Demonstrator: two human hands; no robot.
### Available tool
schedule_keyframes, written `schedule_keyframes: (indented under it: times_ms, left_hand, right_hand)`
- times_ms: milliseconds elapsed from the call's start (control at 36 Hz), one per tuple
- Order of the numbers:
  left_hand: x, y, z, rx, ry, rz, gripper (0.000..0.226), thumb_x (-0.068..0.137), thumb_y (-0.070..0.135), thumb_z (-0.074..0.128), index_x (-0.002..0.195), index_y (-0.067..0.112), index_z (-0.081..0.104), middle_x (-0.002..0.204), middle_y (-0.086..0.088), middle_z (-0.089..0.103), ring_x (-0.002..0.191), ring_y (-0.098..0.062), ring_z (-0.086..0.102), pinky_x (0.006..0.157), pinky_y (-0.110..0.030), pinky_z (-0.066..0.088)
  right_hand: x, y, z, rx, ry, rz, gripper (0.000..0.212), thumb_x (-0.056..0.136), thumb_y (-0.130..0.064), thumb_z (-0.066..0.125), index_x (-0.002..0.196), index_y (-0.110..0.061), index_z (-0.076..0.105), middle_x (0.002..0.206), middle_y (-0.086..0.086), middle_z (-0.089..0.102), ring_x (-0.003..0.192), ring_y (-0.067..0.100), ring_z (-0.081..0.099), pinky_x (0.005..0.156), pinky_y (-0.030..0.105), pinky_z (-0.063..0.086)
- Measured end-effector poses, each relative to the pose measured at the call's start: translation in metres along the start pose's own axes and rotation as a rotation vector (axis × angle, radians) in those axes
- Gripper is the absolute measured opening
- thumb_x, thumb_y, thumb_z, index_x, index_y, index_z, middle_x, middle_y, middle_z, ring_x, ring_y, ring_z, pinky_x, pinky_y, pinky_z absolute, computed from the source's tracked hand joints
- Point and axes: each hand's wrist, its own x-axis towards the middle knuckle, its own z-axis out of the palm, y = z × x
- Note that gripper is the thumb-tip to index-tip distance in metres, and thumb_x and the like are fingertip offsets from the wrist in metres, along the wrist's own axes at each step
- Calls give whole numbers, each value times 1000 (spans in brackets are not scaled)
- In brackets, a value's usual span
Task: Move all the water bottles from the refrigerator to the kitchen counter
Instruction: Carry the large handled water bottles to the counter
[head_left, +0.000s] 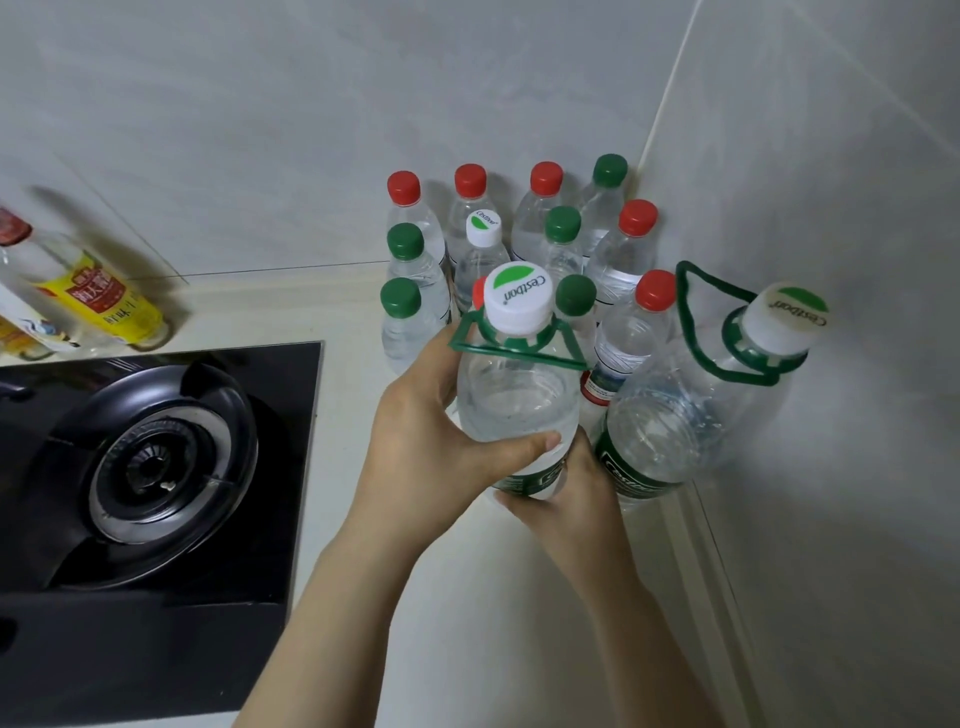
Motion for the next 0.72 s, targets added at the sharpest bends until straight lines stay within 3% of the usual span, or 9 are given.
schedule_keyframes:
  times_ms: [111, 306, 389, 500, 611, 722]
  left_hand:
    - [0, -2, 1, 20, -19, 5, 78, 56, 14, 91, 125, 22, 56, 116, 19, 65, 112, -2, 59, 96, -23, 48]
    - [3, -3, 2, 75, -56, 18, 75, 58, 17, 90, 125, 26, 56, 113, 21, 65, 109, 0, 60, 91, -16, 47]
    - [5, -3, 3, 51, -53, 16, 76, 58, 16, 90, 124, 25, 56, 114, 19, 65, 109, -1, 60, 93, -20, 49]
    - [6, -5, 3, 20, -52, 3, 76, 57, 14, 90, 124, 25, 55, 115, 18, 66, 109, -4, 61, 94, -29, 51]
    - [7, -7, 3, 4, -60, -1, 78, 57, 11, 90, 125, 25, 55, 114, 18, 66, 108, -4, 62, 93, -27, 52]
    - [7, -7, 5, 36, -87, 21, 74, 58, 13, 90, 123, 26, 56, 112, 20, 66, 106, -2, 62, 91, -24, 51]
  right_hand:
    - [2, 3, 1, 7, 23, -25, 85, 64, -18, 86, 136, -20, 42, 127, -13, 57, 120, -2, 49, 94, 1, 32]
    - [4, 10, 5, 5, 48, -44, 85, 66, -22, 86, 138, -18, 41, 132, -8, 55, 126, 4, 48, 104, 23, 40]
    - [5, 11, 5, 13, 40, -36, 84, 66, -21, 85, 137, -18, 41, 131, -7, 56, 125, 5, 49, 104, 25, 40]
    - [5, 11, 5, 2, 50, -33, 85, 65, -19, 85, 138, -17, 40, 132, -6, 56, 125, 6, 48, 103, 17, 37]
    - [3, 11, 7, 12, 60, -32, 88, 67, -22, 85, 140, -18, 36, 135, -6, 52, 128, 6, 46, 106, 27, 38]
    - [-1, 12, 8, 3, 93, -43, 92, 67, -22, 85, 143, -16, 33, 141, -3, 48, 134, 9, 40, 110, 22, 32]
